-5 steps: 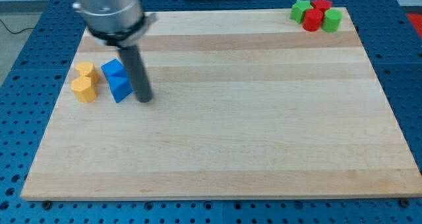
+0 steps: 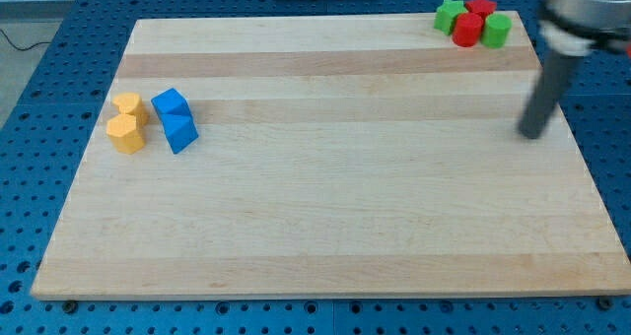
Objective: Separate green star from group of blocks
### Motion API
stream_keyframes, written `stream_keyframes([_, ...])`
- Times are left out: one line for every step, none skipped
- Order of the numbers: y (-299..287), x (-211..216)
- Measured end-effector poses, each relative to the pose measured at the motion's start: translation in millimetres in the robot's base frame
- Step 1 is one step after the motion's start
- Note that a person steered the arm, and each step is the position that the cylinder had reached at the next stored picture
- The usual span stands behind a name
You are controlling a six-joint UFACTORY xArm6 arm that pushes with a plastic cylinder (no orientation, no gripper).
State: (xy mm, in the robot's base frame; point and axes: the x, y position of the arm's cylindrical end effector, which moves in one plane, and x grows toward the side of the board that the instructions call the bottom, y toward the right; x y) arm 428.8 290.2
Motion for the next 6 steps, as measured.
stream_keyframes([55, 0])
stream_keyframes([55, 0])
stream_keyframes([55, -1])
stream_keyframes([55, -46])
stream_keyframes([52, -112])
stream_keyframes([55, -130])
